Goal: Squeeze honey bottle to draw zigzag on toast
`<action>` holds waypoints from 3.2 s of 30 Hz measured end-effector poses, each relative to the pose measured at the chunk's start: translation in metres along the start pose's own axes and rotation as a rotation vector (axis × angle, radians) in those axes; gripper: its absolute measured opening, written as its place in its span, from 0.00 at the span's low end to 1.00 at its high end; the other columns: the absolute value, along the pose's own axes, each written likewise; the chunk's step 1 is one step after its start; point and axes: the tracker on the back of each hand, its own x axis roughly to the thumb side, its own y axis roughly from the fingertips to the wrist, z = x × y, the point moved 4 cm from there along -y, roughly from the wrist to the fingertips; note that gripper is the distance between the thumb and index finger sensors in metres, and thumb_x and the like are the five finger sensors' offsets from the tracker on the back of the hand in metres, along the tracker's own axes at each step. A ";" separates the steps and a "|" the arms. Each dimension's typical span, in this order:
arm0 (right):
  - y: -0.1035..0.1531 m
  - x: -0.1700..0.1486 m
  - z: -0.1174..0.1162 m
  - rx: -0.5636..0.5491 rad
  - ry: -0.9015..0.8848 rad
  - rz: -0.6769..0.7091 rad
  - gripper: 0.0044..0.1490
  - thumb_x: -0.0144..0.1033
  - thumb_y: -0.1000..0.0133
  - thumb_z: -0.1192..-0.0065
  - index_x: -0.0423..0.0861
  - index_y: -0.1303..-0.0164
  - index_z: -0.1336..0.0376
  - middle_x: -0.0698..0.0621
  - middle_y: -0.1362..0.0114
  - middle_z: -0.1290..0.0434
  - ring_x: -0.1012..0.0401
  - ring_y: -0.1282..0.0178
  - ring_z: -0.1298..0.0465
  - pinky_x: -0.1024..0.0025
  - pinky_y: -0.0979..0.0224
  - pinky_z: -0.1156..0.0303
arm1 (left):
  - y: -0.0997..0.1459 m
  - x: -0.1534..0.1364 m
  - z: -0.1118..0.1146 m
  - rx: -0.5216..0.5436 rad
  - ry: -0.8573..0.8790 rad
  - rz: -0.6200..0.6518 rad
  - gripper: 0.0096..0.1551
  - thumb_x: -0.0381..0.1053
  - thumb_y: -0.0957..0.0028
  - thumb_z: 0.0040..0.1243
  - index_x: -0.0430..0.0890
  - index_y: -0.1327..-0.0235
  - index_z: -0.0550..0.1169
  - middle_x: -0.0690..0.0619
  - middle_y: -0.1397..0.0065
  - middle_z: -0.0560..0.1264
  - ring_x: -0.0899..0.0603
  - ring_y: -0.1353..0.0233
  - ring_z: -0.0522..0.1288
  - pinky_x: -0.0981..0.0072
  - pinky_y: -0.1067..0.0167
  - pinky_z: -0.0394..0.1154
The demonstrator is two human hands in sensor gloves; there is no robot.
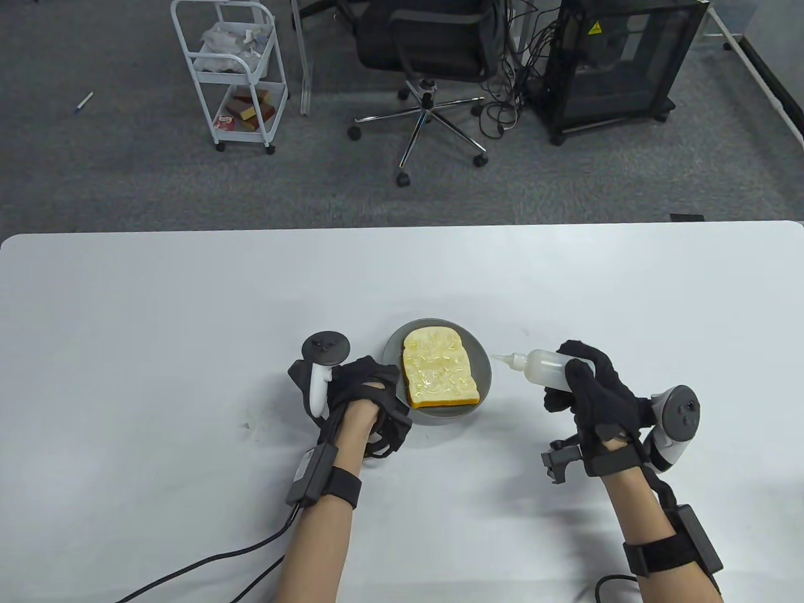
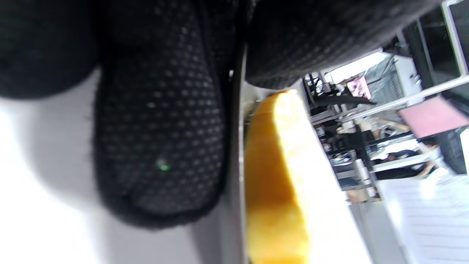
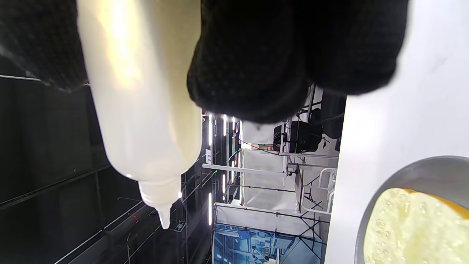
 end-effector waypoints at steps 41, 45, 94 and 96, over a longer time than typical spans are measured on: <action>0.010 0.015 -0.026 0.031 0.131 0.071 0.51 0.68 0.50 0.27 0.35 0.37 0.34 0.42 0.57 0.17 0.60 0.73 0.16 0.61 0.64 0.16 | 0.106 -0.021 -0.023 -0.080 0.284 0.355 0.29 0.46 0.48 0.70 0.33 0.40 0.74 0.38 0.57 0.91 0.45 0.69 0.96 0.53 0.66 0.87; 0.010 0.018 -0.030 0.032 0.189 0.085 0.51 0.67 0.51 0.26 0.35 0.37 0.33 0.41 0.57 0.17 0.60 0.73 0.16 0.61 0.64 0.16 | 0.103 -0.027 -0.012 -0.093 0.258 0.325 0.29 0.46 0.48 0.70 0.32 0.40 0.74 0.37 0.57 0.91 0.44 0.68 0.96 0.52 0.65 0.87; 0.021 0.039 -0.116 0.250 0.891 0.347 0.46 0.58 0.53 0.19 0.39 0.34 0.31 0.37 0.49 0.16 0.55 0.67 0.13 0.57 0.58 0.15 | 0.101 -0.036 0.027 -0.154 0.163 0.272 0.29 0.46 0.48 0.70 0.33 0.41 0.74 0.38 0.57 0.91 0.44 0.67 0.97 0.52 0.64 0.87; 0.021 0.040 -0.115 0.246 0.885 0.343 0.46 0.58 0.53 0.19 0.39 0.34 0.31 0.37 0.49 0.16 0.55 0.67 0.13 0.57 0.58 0.15 | 0.100 -0.036 0.027 -0.156 0.163 0.272 0.29 0.46 0.48 0.70 0.33 0.41 0.74 0.38 0.57 0.91 0.44 0.67 0.96 0.52 0.64 0.87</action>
